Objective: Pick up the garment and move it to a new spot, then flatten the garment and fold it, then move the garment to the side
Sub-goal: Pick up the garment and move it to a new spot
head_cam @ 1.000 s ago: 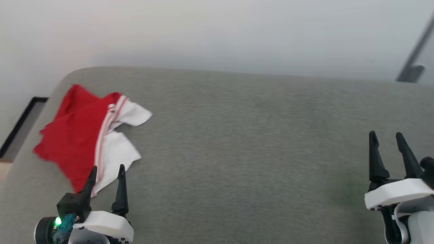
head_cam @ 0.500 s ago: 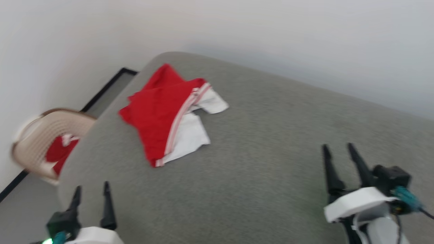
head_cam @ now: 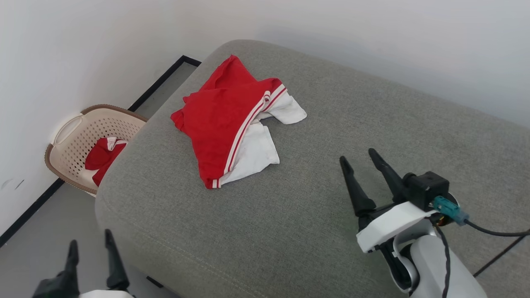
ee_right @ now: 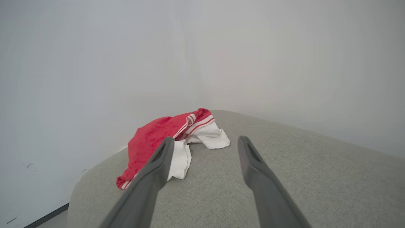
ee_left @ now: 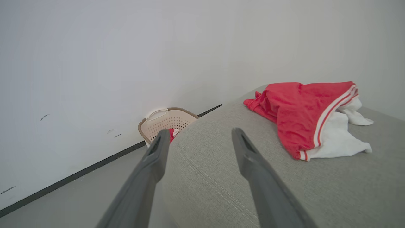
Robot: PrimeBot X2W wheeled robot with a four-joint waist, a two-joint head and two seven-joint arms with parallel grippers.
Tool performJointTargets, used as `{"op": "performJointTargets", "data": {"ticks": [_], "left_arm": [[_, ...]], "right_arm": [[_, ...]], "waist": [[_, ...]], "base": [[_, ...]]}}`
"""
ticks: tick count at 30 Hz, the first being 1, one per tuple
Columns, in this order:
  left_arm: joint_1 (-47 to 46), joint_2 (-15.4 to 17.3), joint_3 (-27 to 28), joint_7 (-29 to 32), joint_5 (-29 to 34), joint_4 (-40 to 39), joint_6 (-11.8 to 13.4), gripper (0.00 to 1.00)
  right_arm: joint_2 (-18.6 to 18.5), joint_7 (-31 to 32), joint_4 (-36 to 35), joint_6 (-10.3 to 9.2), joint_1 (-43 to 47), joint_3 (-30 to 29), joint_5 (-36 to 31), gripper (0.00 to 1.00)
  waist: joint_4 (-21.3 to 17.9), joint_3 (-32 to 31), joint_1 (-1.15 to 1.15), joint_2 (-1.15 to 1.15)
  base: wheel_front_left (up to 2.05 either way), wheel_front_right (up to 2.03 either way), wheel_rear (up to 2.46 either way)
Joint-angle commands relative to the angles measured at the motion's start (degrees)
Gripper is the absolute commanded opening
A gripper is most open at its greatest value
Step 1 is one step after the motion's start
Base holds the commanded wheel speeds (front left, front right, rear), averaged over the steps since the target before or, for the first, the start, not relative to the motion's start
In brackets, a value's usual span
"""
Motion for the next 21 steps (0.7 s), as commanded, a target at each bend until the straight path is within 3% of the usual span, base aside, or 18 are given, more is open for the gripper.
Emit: {"op": "performJointTargets", "data": {"ticks": [1,4,8,11,15,21], "left_arm": [[0.52,-0.09,-0.95,-0.28,-0.72,-0.28,0.33,1.00],[-0.25,-0.05,-2.49,-0.28,0.13,0.77,-0.86,1.00],[-4.68,1.00,-5.04,-0.28,3.68,4.63,-4.46,1.00],[-10.58,1.96,-5.28,-0.28,2.96,7.23,-6.95,1.00],[-20.79,5.93,-6.13,0.54,3.12,14.30,-9.17,1.00],[-33.56,13.42,-8.23,10.95,1.68,27.48,-10.71,1.00]], "right_arm": [[-0.42,-0.28,0.32,-0.01,-0.53,-0.06,0.56,1.00],[-0.57,-0.28,0.06,-0.02,1.07,-1.93,0.69,1.00],[-0.03,-0.27,-1.57,-0.01,4.13,-6.34,-0.58,1.00],[0.19,-0.27,-2.78,-0.01,3.87,-7.06,-1.55,1.00],[-0.23,-0.27,-3.81,-0.02,1.83,-7.07,-2.07,1.00],[0.83,-0.27,-4.46,-0.01,-0.23,-6.91,-1.08,1.00]], "waist": [[-0.09,0.03,0.00,0.00],[-0.61,-0.54,0.00,0.00],[-2.23,-0.92,0.00,0.00],[-7.00,2.03,0.00,0.00],[-13.68,6.48,0.00,0.00],[-22.35,10.79,0.00,0.00]], "base": [[0.00,0.00,0.00],[0.00,0.00,0.00],[0.00,0.00,0.00],[0.00,0.00,0.00],[0.00,0.00,0.00],[0.00,0.00,0.00]]}}
